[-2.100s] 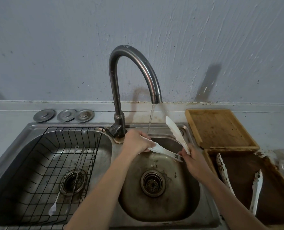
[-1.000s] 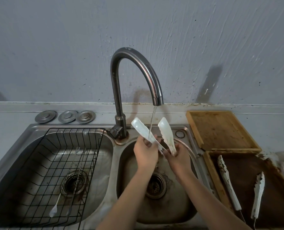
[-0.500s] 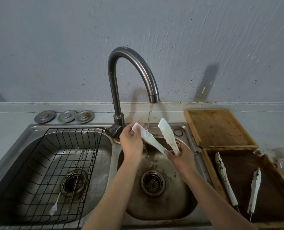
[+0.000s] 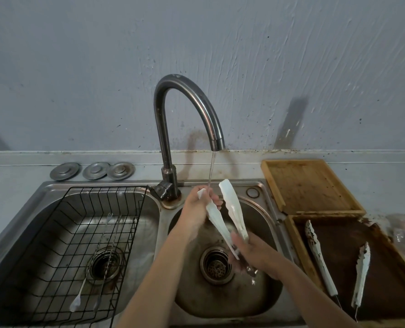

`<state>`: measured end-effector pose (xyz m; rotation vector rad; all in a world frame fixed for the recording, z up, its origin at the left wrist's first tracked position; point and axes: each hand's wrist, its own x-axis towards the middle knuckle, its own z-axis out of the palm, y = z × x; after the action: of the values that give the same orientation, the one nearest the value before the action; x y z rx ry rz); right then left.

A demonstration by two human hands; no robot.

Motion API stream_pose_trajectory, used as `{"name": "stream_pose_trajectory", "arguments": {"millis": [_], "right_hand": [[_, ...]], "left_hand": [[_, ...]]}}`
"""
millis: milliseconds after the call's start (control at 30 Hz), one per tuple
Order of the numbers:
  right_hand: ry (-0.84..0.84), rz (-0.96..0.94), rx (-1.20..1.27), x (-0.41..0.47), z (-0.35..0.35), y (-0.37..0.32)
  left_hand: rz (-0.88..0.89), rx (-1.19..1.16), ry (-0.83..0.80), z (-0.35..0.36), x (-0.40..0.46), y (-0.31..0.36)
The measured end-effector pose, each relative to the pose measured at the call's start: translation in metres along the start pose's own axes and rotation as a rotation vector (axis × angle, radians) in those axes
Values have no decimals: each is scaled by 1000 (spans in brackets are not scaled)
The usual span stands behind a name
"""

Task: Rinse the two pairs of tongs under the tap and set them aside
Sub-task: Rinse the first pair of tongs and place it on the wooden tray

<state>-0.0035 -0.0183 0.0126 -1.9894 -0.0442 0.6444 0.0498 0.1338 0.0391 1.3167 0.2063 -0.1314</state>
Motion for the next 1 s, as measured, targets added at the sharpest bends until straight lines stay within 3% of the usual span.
{"name": "stream_pose_trajectory", "arguments": {"millis": [67, 133, 267, 467, 667, 767, 833, 900, 1000], "right_hand": [[62, -10, -8, 0, -2, -2], [142, -16, -7, 2, -3, -6], [181, -12, -104, 9, -1, -11], [250, -68, -298, 18, 4, -15], [343, -78, -339, 23, 8, -21], [365, -87, -371, 22, 6, -24], [357, -102, -405, 22, 3, -25], [330, -154, -384, 20, -1, -25], [313, -296, -200, 13, -11, -26]], "left_hand": [[-72, -184, -43, -7, 0, -2], [-77, -216, -53, -14, 0, -7], [-22, -112, -75, -20, -3, -15], [13, -125, 33, -27, 1, -17], [75, 100, 39, -20, -1, -21], [128, 186, 139, -22, 3, -24], [117, 85, 220, -26, 6, -22], [57, -168, 253, -30, 8, -20], [-19, -397, 280, -41, 8, -18]]}}
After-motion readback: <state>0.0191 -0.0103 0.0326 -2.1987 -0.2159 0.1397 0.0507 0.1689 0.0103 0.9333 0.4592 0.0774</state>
